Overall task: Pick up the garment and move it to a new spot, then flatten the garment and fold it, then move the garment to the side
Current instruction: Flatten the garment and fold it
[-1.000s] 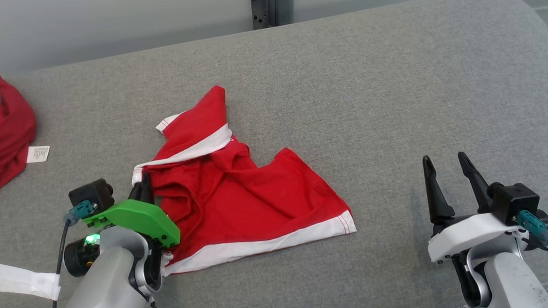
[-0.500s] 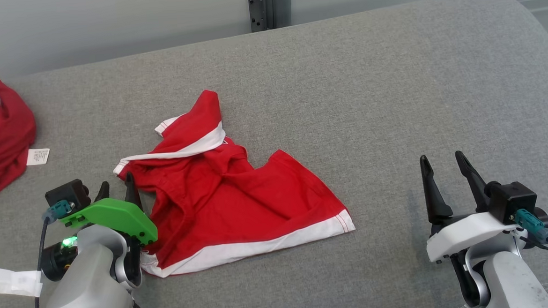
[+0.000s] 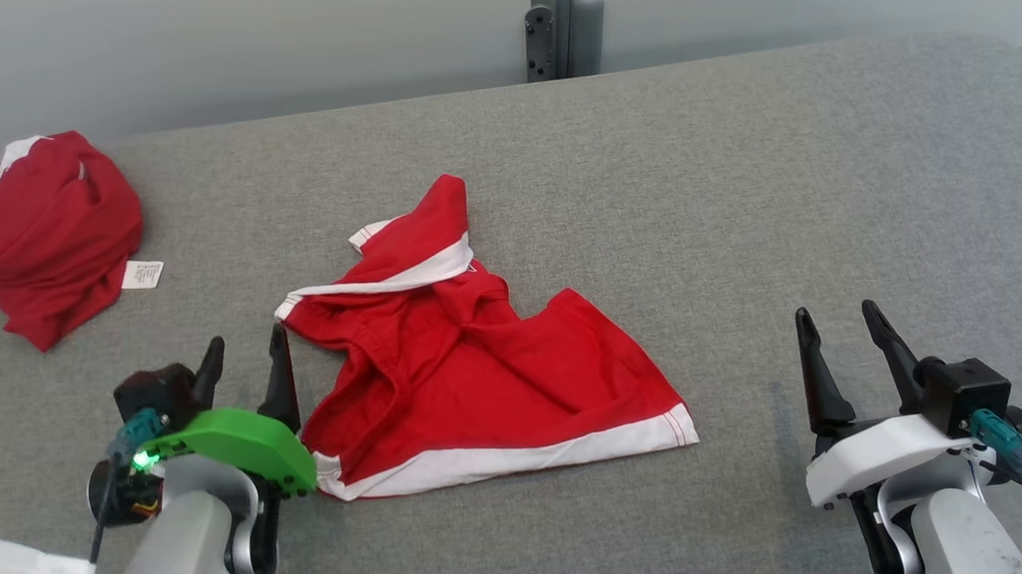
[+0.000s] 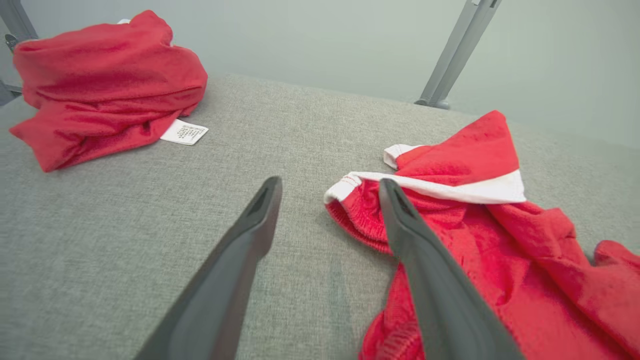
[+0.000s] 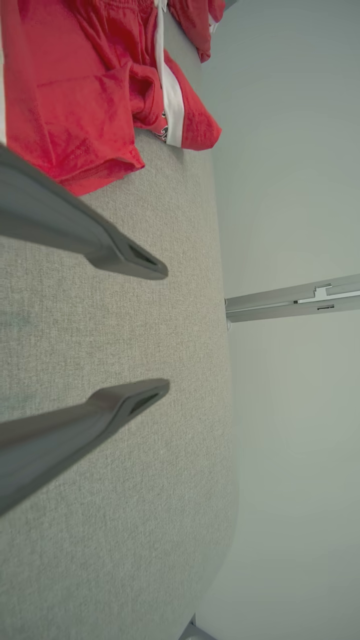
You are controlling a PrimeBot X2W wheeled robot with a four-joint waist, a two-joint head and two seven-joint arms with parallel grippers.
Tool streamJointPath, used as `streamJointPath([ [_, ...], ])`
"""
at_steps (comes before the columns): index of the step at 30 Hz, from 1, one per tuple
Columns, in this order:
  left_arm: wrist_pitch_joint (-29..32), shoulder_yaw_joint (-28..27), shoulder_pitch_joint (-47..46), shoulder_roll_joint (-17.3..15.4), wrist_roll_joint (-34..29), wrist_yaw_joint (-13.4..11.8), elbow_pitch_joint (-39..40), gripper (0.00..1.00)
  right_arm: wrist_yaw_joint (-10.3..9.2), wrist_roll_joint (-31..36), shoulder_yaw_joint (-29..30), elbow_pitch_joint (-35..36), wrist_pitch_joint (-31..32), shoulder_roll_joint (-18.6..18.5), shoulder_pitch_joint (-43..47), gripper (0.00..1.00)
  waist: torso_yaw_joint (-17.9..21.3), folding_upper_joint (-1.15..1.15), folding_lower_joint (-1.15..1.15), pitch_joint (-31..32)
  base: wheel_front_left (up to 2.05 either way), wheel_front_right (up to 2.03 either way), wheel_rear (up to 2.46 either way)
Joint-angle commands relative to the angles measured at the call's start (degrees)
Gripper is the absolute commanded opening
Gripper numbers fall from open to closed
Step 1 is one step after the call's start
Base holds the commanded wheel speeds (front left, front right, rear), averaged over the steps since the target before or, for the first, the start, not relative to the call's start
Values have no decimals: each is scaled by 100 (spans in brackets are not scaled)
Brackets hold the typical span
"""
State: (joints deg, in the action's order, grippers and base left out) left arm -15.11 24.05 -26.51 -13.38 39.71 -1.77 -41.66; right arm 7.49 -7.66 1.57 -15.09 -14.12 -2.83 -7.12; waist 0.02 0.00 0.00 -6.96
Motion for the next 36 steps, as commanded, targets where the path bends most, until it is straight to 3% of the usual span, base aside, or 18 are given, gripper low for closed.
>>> streamJointPath([
  [1,-3,-69,209,10,-149,-18,247,100,0,18,2,34,11,-13,91,100,-139,0,0,144,0,0,0],
  [8,-4,-339,1234,177,-835,-39,1444,100,0,0,-135,59,-20,-13,255,100,-260,0,0,369,0,0,0],
  [15,-4,-594,2060,440,-1199,-2,2088,100,0,-143,-335,124,-67,-13,462,100,-283,0,0,517,0,0,0],
  [24,-5,-989,2657,689,-1450,18,2419,100,0,-377,-534,74,-110,-12,646,100,-215,0,0,625,0,0,0],
  [36,-4,-1021,2657,793,-1824,208,2269,100,0,-378,-643,47,-114,-13,581,100,-187,0,0,641,0,0,0],
])
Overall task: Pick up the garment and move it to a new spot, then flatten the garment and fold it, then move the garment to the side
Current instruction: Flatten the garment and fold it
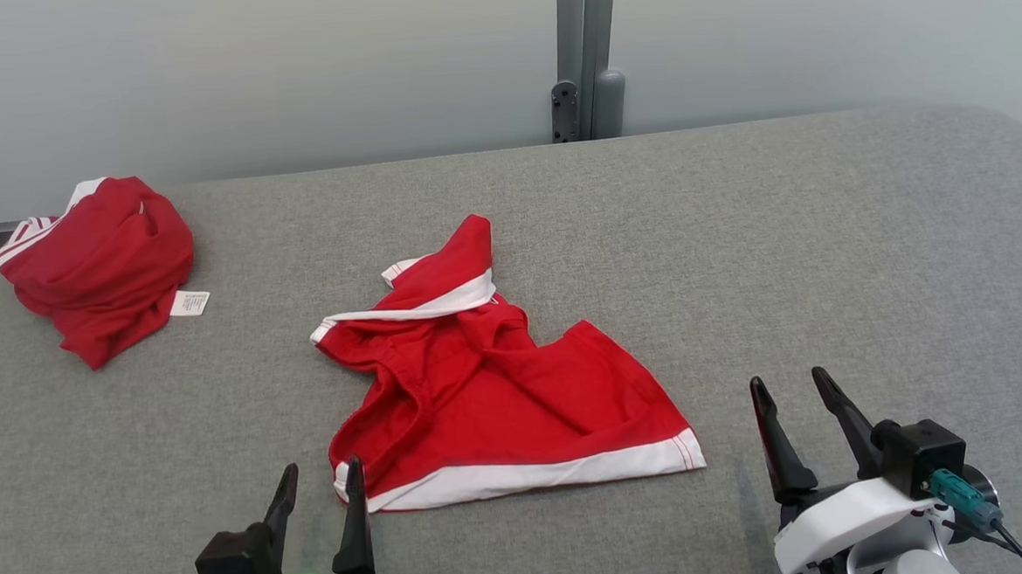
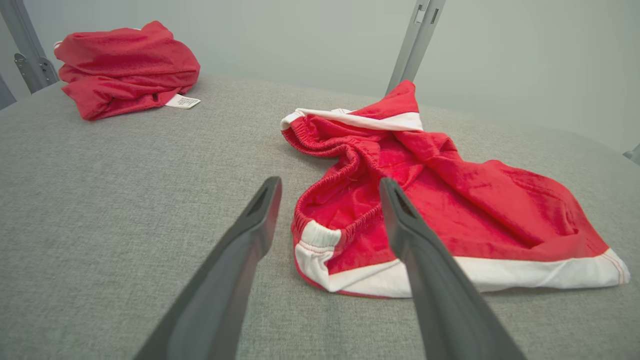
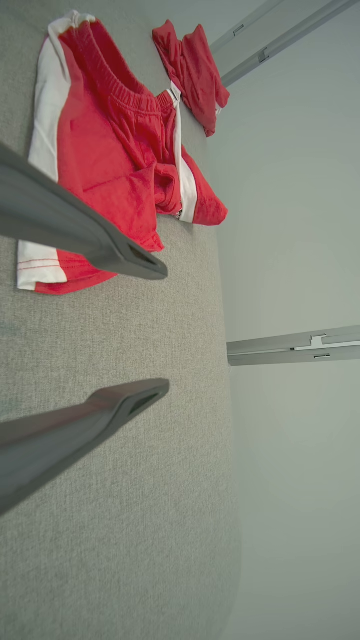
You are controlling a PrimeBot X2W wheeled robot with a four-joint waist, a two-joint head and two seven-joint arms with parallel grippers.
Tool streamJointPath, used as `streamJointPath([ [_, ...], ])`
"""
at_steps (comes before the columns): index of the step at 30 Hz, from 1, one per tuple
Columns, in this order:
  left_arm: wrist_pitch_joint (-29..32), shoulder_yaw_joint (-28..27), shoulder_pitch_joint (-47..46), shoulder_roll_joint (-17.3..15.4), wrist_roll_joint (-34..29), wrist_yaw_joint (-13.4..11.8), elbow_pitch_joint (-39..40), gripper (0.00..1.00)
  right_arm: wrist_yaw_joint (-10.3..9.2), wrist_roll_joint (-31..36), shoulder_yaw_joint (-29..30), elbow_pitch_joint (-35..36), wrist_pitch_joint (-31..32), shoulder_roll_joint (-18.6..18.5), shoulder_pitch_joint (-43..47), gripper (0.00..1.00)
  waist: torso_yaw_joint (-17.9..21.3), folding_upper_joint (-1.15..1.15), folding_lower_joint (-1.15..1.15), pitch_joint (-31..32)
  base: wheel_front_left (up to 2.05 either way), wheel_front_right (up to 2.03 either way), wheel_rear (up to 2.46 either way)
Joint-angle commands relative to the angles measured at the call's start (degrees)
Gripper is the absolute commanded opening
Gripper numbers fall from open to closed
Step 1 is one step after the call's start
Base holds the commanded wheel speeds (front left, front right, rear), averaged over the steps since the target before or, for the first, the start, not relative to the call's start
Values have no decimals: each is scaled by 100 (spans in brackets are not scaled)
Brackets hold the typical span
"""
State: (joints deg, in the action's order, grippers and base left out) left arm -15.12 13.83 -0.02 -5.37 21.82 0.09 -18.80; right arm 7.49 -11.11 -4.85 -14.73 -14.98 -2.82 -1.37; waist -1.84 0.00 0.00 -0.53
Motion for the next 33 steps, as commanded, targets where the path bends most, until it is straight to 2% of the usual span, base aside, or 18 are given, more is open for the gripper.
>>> streamJointPath([
  [1,-4,37,-45,-35,-81,46,-65,100,0,-28,1,16,-28,-14,4,100,-1,0,0,-6,0,0,0],
  [11,675,702,-782,-589,-622,490,-706,100,0,-25,-78,-16,-25,-14,-35,100,36,0,0,-65,0,0,0],
  [16,1001,1022,-1095,-783,-674,647,-912,100,0,-31,-108,-47,-26,-14,-83,100,88,0,0,-112,0,0,0],
  [27,1379,1270,-1350,-1034,-389,722,-1497,100,0,-40,-122,-70,-25,-13,-83,100,171,0,0,-144,0,0,0],
  [31,1357,1313,-1332,-1088,-290,733,-1616,84,0,-29,-100,-79,-25,-13,-46,100,159,0,0,-130,0,0,0],
  [33,1339,1387,-1358,-1105,-289,738,-1646,81,0,-24,-99,-78,-26,-13,-36,100,142,0,0,-122,0,0,0],
])
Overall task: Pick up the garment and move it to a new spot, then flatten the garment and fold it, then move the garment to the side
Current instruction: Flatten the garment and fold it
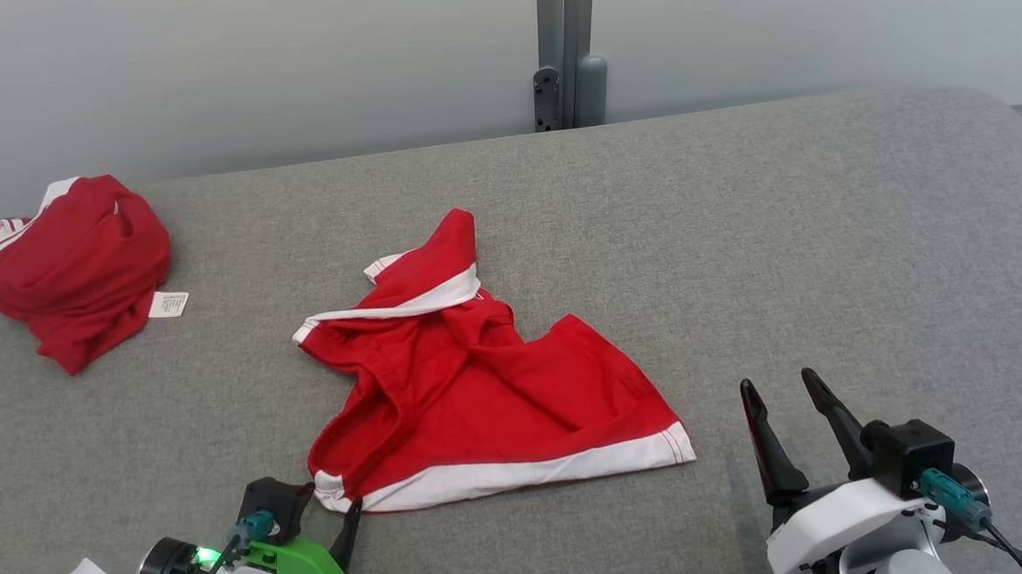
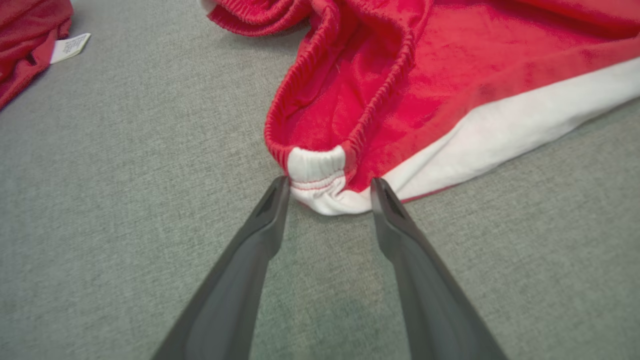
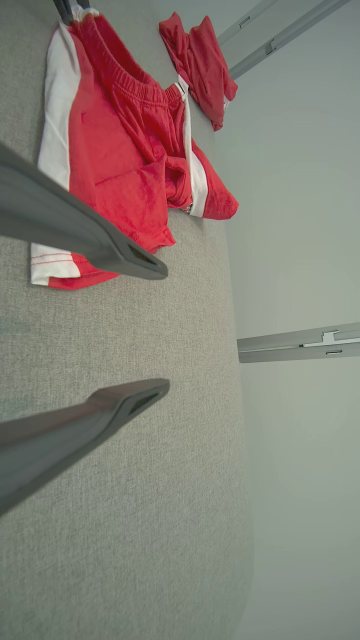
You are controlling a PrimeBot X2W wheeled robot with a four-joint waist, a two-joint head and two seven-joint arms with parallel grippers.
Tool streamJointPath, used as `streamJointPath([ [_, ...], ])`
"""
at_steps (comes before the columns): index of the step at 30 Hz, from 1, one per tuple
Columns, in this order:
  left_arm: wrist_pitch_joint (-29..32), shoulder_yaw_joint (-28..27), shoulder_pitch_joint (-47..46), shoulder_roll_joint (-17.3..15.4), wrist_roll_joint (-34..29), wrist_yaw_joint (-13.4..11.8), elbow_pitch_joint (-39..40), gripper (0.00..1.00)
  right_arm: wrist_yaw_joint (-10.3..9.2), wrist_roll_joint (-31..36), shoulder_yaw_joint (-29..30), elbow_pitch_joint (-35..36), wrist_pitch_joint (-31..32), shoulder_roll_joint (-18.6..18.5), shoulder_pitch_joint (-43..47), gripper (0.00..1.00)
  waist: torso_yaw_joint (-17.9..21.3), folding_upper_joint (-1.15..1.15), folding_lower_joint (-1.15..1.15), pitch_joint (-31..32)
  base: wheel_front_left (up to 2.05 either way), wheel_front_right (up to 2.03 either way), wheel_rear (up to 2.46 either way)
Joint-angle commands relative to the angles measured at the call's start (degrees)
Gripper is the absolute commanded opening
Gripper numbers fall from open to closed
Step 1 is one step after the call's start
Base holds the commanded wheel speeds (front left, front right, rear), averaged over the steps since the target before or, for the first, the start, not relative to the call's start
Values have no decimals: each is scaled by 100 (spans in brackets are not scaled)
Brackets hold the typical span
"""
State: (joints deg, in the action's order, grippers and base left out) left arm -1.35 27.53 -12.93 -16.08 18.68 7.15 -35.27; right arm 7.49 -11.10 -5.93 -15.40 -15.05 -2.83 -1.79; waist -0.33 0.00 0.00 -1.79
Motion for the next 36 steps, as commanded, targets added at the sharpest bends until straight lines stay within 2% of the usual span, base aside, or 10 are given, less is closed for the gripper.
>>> streamJointPath([
  [1,-121,61,-110,-57,-39,33,22,82,0,-23,3,-13,-19,-12,7,100,-16,0,0,8,0,0,0],
  [3,-319,67,-191,-37,-58,20,71,94,0,-23,-18,-19,-19,-11,5,100,-25,0,0,20,0,0,0],
  [4,-388,78,-196,-4,-49,20,89,96,0,-25,-25,-21,-19,-12,5,100,-28,0,0,27,0,0,0],
  [12,-303,422,-343,3,-56,32,74,96,0,-39,-104,-40,-19,-12,27,100,-11,0,0,67,0,0,0],
  [17,-50,511,-500,-71,65,35,-230,86,0,-31,-128,-55,-19,-12,-6,100,48,0,0,46,0,0,0],
  [19,-30,525,-556,-105,99,36,-347,76,0,-20,-126,-49,-19,-12,-24,100,76,0,0,24,0,0,0],
  [22,4,586,-632,-155,135,37,-474,50,0,-7,-106,-37,-19,-12,-35,100,97,0,0,-7,0,0,0],
  [27,101,886,-715,-261,142,37,-583,30,0,2,-80,-16,-19,-12,-45,100,93,0,0,-41,0,0,0],
  [29,161,1044,-736,-299,147,37,-606,26,0,5,-74,-14,-19,-11,-48,100,83,0,0,-47,0,0,0],
  [36,296,1366,-826,-454,250,38,-685,28,0,15,-68,-5,-19,-12,-69,100,53,0,0,-72,0,0,0],
])
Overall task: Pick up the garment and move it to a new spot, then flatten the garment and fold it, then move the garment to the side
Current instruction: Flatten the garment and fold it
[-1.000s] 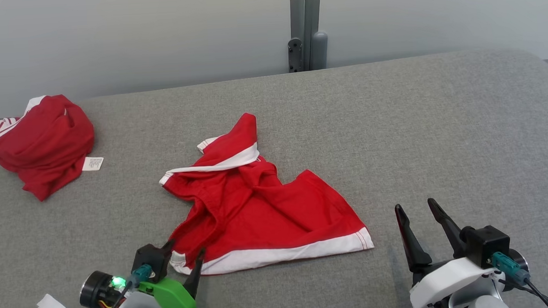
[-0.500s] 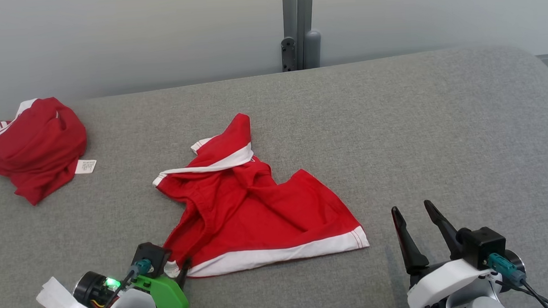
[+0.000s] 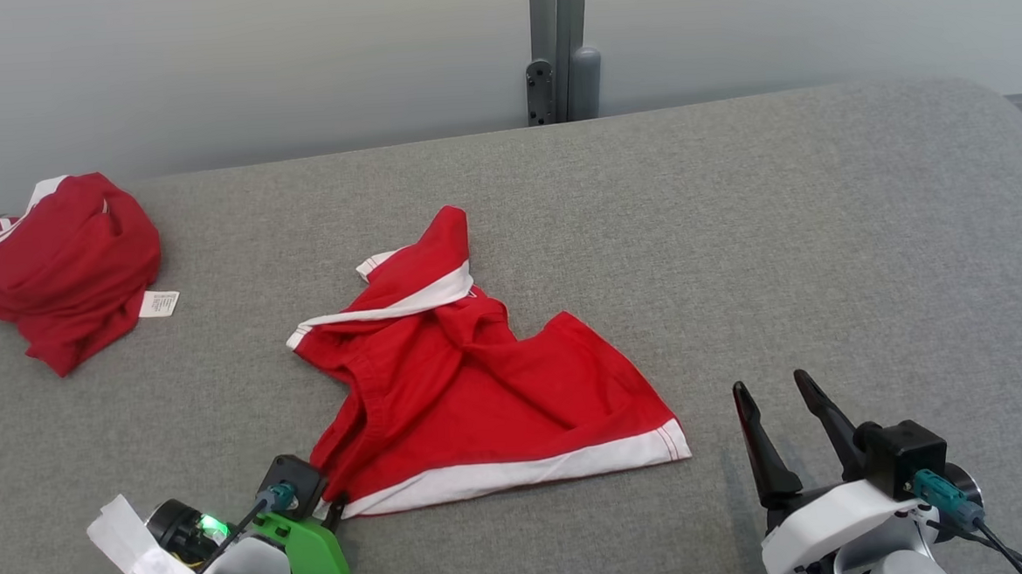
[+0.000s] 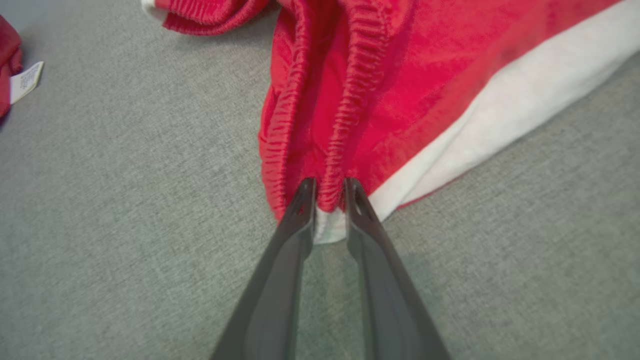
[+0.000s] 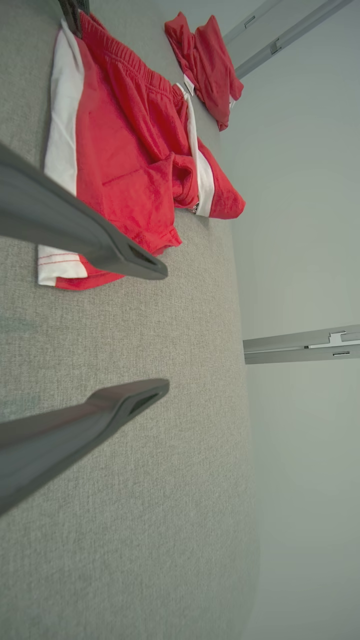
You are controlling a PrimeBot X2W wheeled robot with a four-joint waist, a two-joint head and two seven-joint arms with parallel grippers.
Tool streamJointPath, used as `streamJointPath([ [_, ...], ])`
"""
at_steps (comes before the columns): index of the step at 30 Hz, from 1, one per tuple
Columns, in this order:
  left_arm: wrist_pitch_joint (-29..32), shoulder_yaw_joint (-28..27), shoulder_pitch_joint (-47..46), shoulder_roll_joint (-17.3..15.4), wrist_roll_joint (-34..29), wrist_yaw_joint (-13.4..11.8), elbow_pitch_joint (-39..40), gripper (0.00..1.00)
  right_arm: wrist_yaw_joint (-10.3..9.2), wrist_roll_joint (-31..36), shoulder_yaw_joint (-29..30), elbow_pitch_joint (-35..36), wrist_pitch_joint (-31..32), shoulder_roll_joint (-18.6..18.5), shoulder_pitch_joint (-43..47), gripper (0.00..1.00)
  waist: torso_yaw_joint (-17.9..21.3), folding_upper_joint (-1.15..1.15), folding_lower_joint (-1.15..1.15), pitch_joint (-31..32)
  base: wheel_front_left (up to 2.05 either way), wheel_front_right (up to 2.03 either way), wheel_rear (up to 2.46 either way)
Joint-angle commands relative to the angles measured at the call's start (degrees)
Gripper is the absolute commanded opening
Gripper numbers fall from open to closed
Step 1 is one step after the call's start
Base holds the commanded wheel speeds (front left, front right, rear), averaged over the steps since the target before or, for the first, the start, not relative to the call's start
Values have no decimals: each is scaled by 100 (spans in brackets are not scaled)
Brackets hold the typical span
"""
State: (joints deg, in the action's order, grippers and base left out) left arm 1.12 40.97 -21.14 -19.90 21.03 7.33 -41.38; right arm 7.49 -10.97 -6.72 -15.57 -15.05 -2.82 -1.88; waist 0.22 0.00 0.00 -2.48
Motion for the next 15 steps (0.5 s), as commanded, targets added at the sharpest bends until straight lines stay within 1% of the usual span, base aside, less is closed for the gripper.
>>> streamJointPath([
  [1,61,30,-16,-80,55,17,-80,27,0,-2,17,1,-19,-13,-61,100,-3,0,0,-5,0,0,0],
  [2,36,-2,-31,-91,101,14,-85,19,0,-10,29,-43,-19,-13,-51,100,-5,0,0,-8,0,0,0],
  [3,5,-32,-41,-100,134,14,-84,7,0,10,32,-98,-17,-13,-40,100,-6,0,0,-12,0,0,0],
  [4,-34,-71,-46,-96,188,14,-79,0,0,53,33,-155,2,-13,-39,100,-9,0,0,-15,0,0,0],
  [6,-135,-173,-39,-55,313,-13,-20,0,0,85,21,-291,66,-13,-48,100,-15,0,0,-24,0,0,0],
  [10,-421,-450,74,37,593,-153,117,0,0,188,-128,-542,184,-17,-101,100,-39,0,0,-43,0,0,0],
  [15,-656,-698,209,166,894,-260,301,0,-1,118,-665,-849,213,-158,-240,100,-102,0,0,-88,0,0,0],
])
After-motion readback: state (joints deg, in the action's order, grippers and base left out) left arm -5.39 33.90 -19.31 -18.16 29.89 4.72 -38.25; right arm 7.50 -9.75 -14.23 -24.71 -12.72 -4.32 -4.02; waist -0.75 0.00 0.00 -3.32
